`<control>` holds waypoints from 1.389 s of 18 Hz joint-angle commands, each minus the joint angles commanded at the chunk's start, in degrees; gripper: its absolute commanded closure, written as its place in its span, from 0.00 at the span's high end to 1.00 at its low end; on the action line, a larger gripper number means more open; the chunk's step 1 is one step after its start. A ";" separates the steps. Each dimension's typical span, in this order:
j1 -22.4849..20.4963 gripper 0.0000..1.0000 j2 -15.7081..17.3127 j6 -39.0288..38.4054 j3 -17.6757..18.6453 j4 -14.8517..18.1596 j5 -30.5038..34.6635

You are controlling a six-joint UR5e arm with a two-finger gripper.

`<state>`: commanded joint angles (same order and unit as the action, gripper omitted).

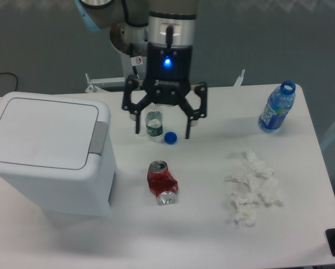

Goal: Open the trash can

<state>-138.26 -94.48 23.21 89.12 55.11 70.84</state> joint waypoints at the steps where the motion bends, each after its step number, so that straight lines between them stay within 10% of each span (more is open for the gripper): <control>1: 0.44 1.00 -0.09 0.08 0.26 -0.17 0.09; 25: 3.87 1.00 -0.44 0.61 4.83 -0.35 0.09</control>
<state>-134.38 -94.92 23.82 93.96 54.76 70.93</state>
